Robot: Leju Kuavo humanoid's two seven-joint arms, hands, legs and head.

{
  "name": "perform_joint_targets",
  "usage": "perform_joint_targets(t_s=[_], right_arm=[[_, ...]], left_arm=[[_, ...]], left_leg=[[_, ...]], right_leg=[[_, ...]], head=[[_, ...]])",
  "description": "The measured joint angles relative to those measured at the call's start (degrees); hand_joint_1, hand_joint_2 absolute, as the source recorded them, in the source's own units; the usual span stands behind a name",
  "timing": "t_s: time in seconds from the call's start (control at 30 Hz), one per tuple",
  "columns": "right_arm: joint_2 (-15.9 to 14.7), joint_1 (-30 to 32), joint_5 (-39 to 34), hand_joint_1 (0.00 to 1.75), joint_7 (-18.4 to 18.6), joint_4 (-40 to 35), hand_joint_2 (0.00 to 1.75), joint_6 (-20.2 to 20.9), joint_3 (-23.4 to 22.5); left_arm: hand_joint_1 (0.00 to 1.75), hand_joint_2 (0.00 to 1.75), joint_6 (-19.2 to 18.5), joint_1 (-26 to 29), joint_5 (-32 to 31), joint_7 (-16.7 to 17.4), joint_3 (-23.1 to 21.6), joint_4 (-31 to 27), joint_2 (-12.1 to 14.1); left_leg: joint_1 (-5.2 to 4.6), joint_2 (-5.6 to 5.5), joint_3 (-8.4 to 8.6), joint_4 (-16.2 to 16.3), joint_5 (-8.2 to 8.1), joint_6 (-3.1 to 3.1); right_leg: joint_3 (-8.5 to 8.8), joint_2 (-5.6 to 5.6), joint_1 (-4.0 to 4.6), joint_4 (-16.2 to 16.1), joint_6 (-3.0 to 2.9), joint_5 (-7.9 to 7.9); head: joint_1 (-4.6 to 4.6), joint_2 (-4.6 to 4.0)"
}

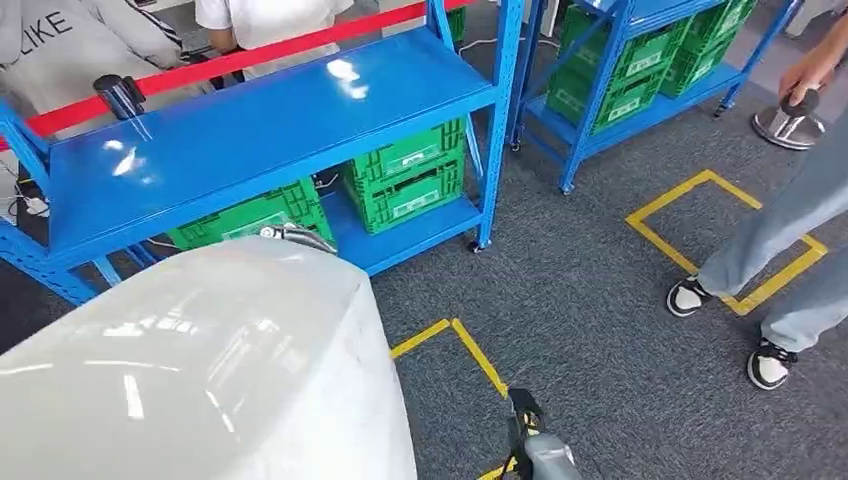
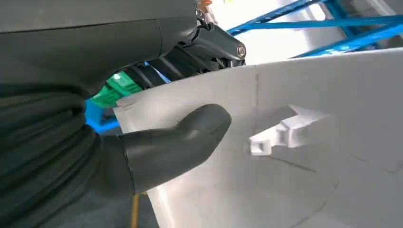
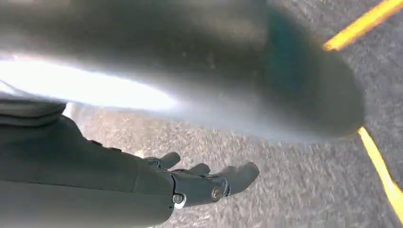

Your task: Take the parts from the cabinet and place them on the table.

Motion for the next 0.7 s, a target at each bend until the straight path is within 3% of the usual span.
perform_joint_targets(t_s=[0.07, 0.1, 0.13, 0.17, 0.23, 0.27, 0.3, 0.33, 0.37, 0.4, 0.43, 0.47, 0.5, 0.57, 0.6, 0.63, 0.7], right_arm=[[0.00, 0.15, 0.00, 0.00, 0.06, 0.02, 0.00, -0.86, 0.00], [0.09, 0.28, 0.00, 0.00, 0.15, 0.02, 0.00, -1.16, -0.02], [0.00, 0.34, 0.26, 0.00, 0.17, 0.02, 0.00, -1.31, -0.07], [-0.02, 0.27, 0.83, 0.00, 0.15, 0.00, 0.00, -1.20, -0.09], [-0.46, 0.23, 2.28, 0.00, 0.15, -0.04, 0.00, 0.59, 0.07], [-0.90, 0.28, 3.15, 0.00, 0.15, -0.04, 0.00, 1.73, 0.37], [-1.44, 0.33, 3.83, 0.00, 0.15, -0.04, 0.00, 2.78, 0.66], [-1.99, 0.34, 4.33, 0.00, 0.17, -0.04, 0.00, 3.69, 0.92], [-2.47, 0.34, 4.48, 0.00, 0.17, -0.04, 0.00, 4.04, 1.09], [-2.98, 0.30, 4.57, 0.00, 0.17, -0.07, 0.00, 4.33, 1.29], [-3.24, 0.08, 4.70, 0.00, 0.15, -0.11, 0.00, 4.48, 1.44], [-3.34, -0.16, 4.79, 0.00, 0.15, -0.24, 0.00, 4.74, 1.59], [-3.67, -0.22, 4.81, 0.00, 0.17, -0.33, 0.00, 4.82, 1.68], [-3.87, -0.11, 4.74, 0.00, 0.13, -0.33, 0.00, 4.92, 1.81], [-3.87, 0.19, 4.57, 0.00, 0.17, -0.31, 0.00, 4.94, 1.84], [-3.94, 0.15, 4.37, 0.00, 0.02, -0.31, 0.00, 4.94, 1.81], [-4.05, 0.14, 3.98, 0.00, 0.20, -0.31, 0.00, 4.78, 1.79]], left_arm=[[1.75, 1.75, 0.26, -0.10, 0.61, -0.50, -0.26, 0.52, 0.00], [1.75, 1.75, 0.53, -0.08, 0.63, -0.74, -0.28, 0.83, 0.02], [1.75, 1.75, 1.03, -0.26, 0.55, -1.09, -0.33, 1.31, 0.02], [1.75, 1.75, 1.88, -0.32, 0.26, -1.25, -0.44, 1.57, 0.04], [1.75, 1.75, 4.62, 0.32, -0.24, -1.24, -0.48, 1.90, 0.90], [1.75, 1.75, 6.34, 0.85, -0.61, -1.40, -0.44, 1.97, 1.78], [1.75, 1.75, 8.01, 1.87, -0.63, -1.94, -0.11, 2.07, 2.85], [1.75, 1.75, 9.15, 3.04, -0.72, -2.66, 0.32, 2.12, 3.89], [1.75, 1.75, 9.62, 4.11, -1.10, -3.21, 0.75, 2.14, 4.83], [1.75, 1.75, 9.95, 4.85, -1.66, -3.63, 1.21, 2.18, 5.51], [1.75, 1.75, 10.27, 5.38, -1.97, -3.87, 1.49, 2.18, 5.90], [1.75, 1.75, 10.51, 5.89, -2.40, -4.02, 1.70, 2.01, 6.25], [1.75, 1.75, 10.62, 6.31, -2.84, -4.04, 1.92, 2.01, 6.46], [1.75, 1.75, 10.73, 7.05, -3.63, -3.48, 2.14, 2.05, 7.08], [1.75, 1.75, 10.60, 7.61, -4.00, -3.08, 2.43, 2.05, 7.34], [1.75, 1.75, 10.31, 8.00, -4.42, -2.75, 2.67, 2.03, 7.48], [1.75, 1.75, 9.34, 8.35, -5.22, -2.18, 2.93, 1.92, 7.56]], left_leg=[[-0.47, -0.08, -0.54, -0.95, 1.84, 0.07], [0.14, -0.08, -0.56, -2.84, 3.86, 0.04], [0.43, 0.11, -1.23, -3.25, 4.94, -0.82], [0.70, -0.03, -2.32, -3.36, 5.97, -0.63], [1.09, 0.03, -4.46, -2.94, 7.69, -1.38], [1.26, 0.15, -5.59, -2.62, 8.33, -1.63], [1.55, 0.28, -7.04, -2.08, 9.05, -2.01], [1.87, 0.48, -8.54, -1.33, 9.59, -2.45], [2.29, 0.58, -10.04, -0.35, 9.96, -2.93], [2.74, 0.59, -11.65, 0.89, 10.21, -3.36], [2.69, 0.53, -13.05, 2.58, 10.38, -3.86], [2.68, 0.27, -14.63, 3.97, 10.42, -4.21], [2.34, 0.14, -15.20, 4.47, 10.60, -4.37], [2.44, 0.17, -15.36, 4.46, 11.69, -4.34], [2.70, 0.22, -15.89, 4.43, 12.25, -4.68], [2.86, -0.27, -16.13, 5.13, 10.26, -5.38], [3.52, -0.54, -17.15, 10.46, 2.36, -6.50]], right_leg=[[0.18, -0.27, -0.52, -1.40, 0.48, 1.87], [-0.05, -0.19, -0.17, -1.99, 0.63, 2.37], [-0.51, 0.03, -0.15, -1.23, 0.81, 0.09], [-1.27, 0.35, -0.14, 1.18, 1.00, -3.88], [-2.59, 0.41, -0.43, 9.16, 1.77, -10.44], [-2.95, 0.39, -0.62, 12.70, 2.14, -11.19], [-2.83, 0.38, -0.92, 15.51, 2.58, -9.83], [-1.77, 0.35, -1.28, 15.84, 3.16, -7.24], [0.23, 0.31, -1.71, 14.17, 3.75, -4.88], [3.28, 0.23, -2.22, 10.81, 4.57, -3.98], [6.32, 0.21, -2.69, 6.17, 5.74, -6.64], [9.15, 0.37, -2.07, 1.59, 5.68, -10.02], [8.51, 0.49, -2.25, 1.97, 3.08, -10.59], [8.01, 0.29, -1.95, 2.21, 1.80, -10.13], [6.93, -0.04, -2.34, 2.07, 1.23, -9.43], [6.49, -0.19, -2.28, 2.02, 0.69, -8.73], [4.71, -0.20, -2.30, 1.63, 0.45, -7.03]], head=[[-0.15, 0.00], [-0.19, 0.00], [-0.61, 0.00], [-0.43, 0.00], [-0.48, 0.00], [-0.43, 0.00], [-0.48, 0.00], [-0.48, 0.00], [-0.46, 0.00], [-0.48, 0.00], [-0.41, 0.00], [0.69, 0.00], [0.70, 0.00], [0.20, 0.00], [0.13, 0.00], [-0.10, 0.00], [-0.81, 0.00]])
